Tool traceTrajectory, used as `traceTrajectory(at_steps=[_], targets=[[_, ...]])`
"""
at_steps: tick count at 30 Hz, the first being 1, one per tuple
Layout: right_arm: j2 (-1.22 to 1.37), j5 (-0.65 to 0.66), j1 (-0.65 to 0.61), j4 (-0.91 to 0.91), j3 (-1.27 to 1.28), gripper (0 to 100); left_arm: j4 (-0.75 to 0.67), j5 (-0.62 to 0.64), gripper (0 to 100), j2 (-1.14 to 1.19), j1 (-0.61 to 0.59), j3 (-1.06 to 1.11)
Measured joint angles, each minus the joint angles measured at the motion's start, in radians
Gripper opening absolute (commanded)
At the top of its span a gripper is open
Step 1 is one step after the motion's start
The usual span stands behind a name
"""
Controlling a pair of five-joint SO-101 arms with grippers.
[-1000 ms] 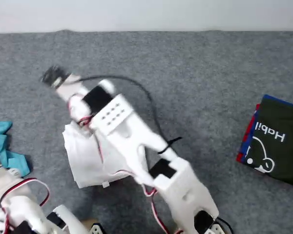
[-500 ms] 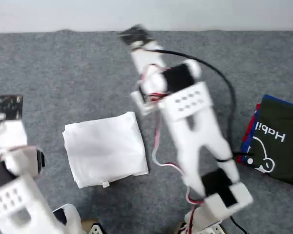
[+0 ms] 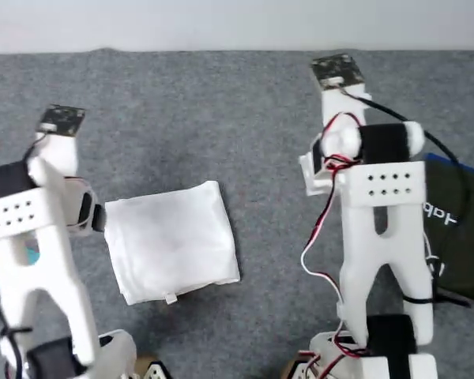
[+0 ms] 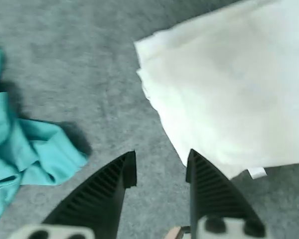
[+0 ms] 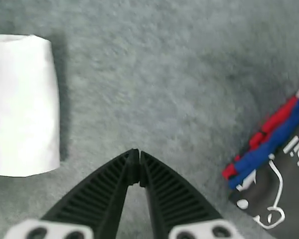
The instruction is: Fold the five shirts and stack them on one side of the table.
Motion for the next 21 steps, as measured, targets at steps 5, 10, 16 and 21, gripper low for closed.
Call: traceTrajectory(at_steps=[5, 10, 16, 21], targets=[[0.000, 0.000, 0.091, 0.000, 0.038, 0.9, -0.003, 0.003, 17, 0.114, 0.012, 0.000], [0.000, 0.000, 0.146, 0.000, 0.057, 0.9, -0.072, 0.003, 17, 0.203, 0.012, 0.000], [0.000, 0.000, 0.158, 0.000, 0.057, 0.9, -0.153, 0.003, 17, 0.287, 0.012, 0.000], [0.000, 0.000, 0.158, 0.000, 0.057, 0.9, -0.209, 0.003, 17, 0.325, 0.012, 0.000]])
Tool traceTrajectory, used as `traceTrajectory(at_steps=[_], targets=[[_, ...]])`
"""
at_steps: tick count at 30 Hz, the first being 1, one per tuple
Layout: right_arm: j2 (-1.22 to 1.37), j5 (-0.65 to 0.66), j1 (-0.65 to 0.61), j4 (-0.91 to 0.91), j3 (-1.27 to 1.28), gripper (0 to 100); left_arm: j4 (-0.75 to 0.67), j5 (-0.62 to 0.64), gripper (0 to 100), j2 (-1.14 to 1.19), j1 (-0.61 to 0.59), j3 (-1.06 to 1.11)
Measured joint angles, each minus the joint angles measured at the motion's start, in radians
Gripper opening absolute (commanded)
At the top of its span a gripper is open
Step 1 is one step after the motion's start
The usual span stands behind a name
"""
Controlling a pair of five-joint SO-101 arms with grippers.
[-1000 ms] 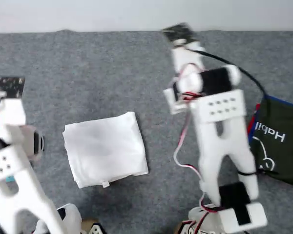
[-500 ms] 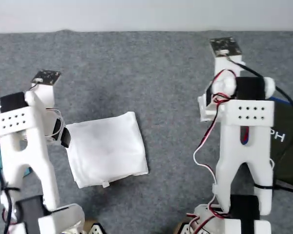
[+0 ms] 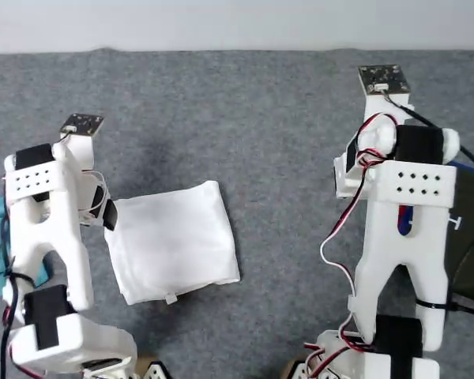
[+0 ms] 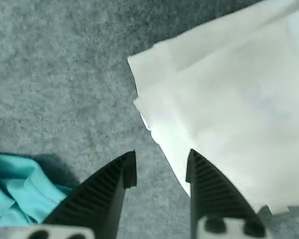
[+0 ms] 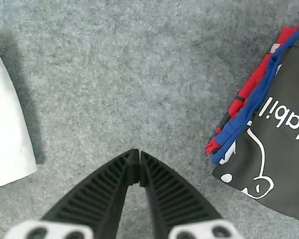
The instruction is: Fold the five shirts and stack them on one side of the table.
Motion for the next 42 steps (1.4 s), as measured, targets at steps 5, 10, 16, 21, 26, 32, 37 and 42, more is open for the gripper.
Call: traceTrajectory(at_steps=[5, 10, 16, 21, 26, 32, 37, 42], targets=[[0.000, 0.000, 0.000, 0.000, 0.000, 0.9, -0.031, 0.000, 17, 0.051, 0.018, 0.000], [0.000, 0.000, 0.000, 0.000, 0.000, 0.9, -0.049, 0.000, 17, 0.110, 0.069, -0.002], [0.000, 0.000, 0.000, 0.000, 0.000, 0.9, -0.095, 0.008, 17, 0.164, 0.084, -0.002], [0.000, 0.000, 0.000, 0.000, 0.000, 0.9, -0.129, 0.023, 17, 0.178, 0.095, -0.002], [0.000, 0.000, 0.000, 0.000, 0.000, 0.9, -0.141, 0.048, 14, 0.178, 0.104, -0.002], [0.000, 0.000, 0.000, 0.000, 0.000, 0.9, -0.157, 0.069, 8, 0.178, 0.121, -0.002], [0.000, 0.000, 0.000, 0.000, 0.000, 0.9, -0.157, 0.069, 11, 0.178, 0.155, -0.002], [0.000, 0.000, 0.000, 0.000, 0.000, 0.9, -0.157, 0.075, 18, 0.178, 0.161, -0.002]])
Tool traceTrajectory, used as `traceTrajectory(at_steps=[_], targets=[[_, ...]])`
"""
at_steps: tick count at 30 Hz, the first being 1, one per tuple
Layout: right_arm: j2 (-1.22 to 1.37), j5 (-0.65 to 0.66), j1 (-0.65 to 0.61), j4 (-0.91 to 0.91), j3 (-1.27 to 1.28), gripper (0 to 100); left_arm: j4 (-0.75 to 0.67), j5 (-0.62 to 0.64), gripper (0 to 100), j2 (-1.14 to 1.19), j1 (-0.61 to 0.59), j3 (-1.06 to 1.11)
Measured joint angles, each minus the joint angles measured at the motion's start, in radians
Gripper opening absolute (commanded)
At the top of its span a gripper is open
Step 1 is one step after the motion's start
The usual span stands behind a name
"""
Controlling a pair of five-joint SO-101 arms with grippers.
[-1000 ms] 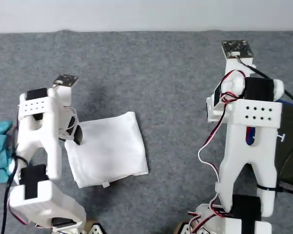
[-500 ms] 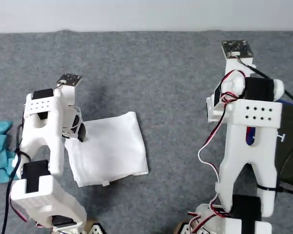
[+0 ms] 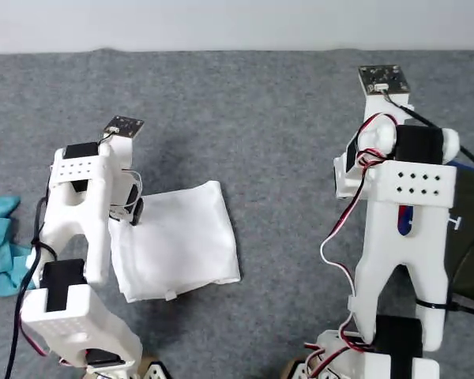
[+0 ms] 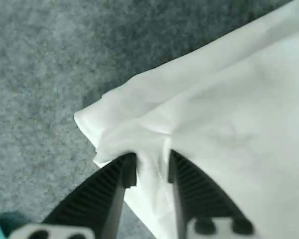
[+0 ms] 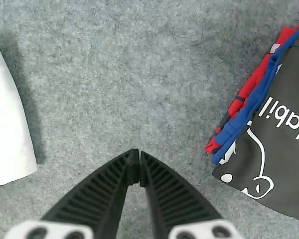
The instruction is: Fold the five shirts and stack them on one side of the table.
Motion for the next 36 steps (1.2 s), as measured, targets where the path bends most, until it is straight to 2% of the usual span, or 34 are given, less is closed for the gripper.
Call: traceTrajectory(at_steps=[9, 14, 21, 27, 36], targets=[[0.000, 0.051, 0.000, 0.000, 0.000, 0.9, 0.018, 0.021, 19, 0.002, 0.000, 0.000], [0.000, 0.052, 0.000, 0.000, 0.000, 0.9, -0.031, 0.061, 14, 0.002, 0.000, 0.041], [-0.008, 0.052, 0.000, 0.000, 0.000, 0.9, -0.081, 0.071, 0, 0.002, 0.000, 0.072], [-0.008, 0.052, 0.000, 0.000, 0.000, 0.9, -0.081, 0.083, 1, 0.002, 0.000, 0.064], [-0.008, 0.052, 0.000, 0.000, 0.000, 0.9, -0.034, 0.129, 1, 0.002, 0.000, -0.081]])
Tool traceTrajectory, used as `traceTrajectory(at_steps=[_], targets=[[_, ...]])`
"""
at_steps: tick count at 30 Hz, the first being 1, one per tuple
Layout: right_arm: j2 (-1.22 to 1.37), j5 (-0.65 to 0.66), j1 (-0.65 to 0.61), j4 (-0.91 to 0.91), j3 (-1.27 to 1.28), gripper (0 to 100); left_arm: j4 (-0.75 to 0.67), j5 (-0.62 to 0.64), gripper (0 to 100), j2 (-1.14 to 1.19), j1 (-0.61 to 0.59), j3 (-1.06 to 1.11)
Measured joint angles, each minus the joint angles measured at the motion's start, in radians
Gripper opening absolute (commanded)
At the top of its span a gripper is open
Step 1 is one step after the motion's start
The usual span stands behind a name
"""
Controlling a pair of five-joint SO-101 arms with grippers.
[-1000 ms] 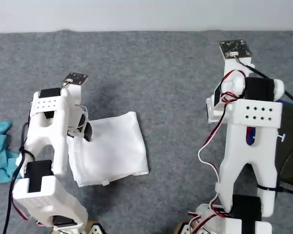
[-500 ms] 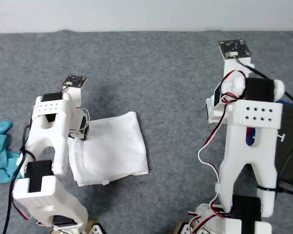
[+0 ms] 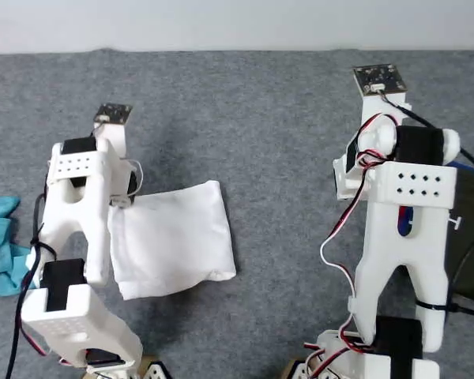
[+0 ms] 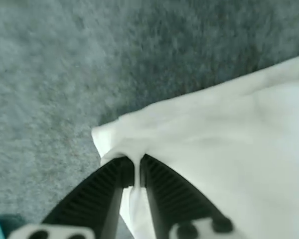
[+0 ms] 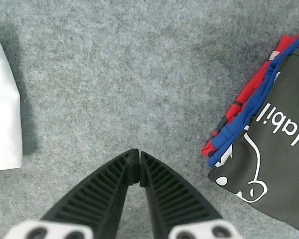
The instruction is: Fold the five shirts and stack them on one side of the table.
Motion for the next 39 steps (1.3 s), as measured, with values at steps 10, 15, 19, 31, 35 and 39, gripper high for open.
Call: traceTrajectory(at_steps=[10, 15, 19, 31, 35, 39], targets=[[0.000, 0.000, 0.000, 0.000, 0.000, 0.9, 0.005, 0.000, 1, 0.000, 0.000, -0.048], [0.000, 0.000, 0.000, 0.000, 0.000, 0.9, 0.023, -0.002, 9, 0.000, 0.000, -0.048], [0.000, 0.000, 0.000, 0.000, 0.000, 0.9, 0.081, -0.031, 15, 0.000, 0.000, -0.048], [0.000, 0.000, 0.000, 0.000, 0.000, 0.9, 0.190, -0.040, 15, -0.212, 0.018, -0.066], [-0.017, 0.000, 0.000, 0.000, 0.000, 0.9, 0.285, -0.041, 15, -0.341, 0.101, -0.061], [-0.066, 0.000, 0.000, 0.000, 0.000, 0.9, 0.327, -0.041, 15, -0.394, 0.164, 0.035]])
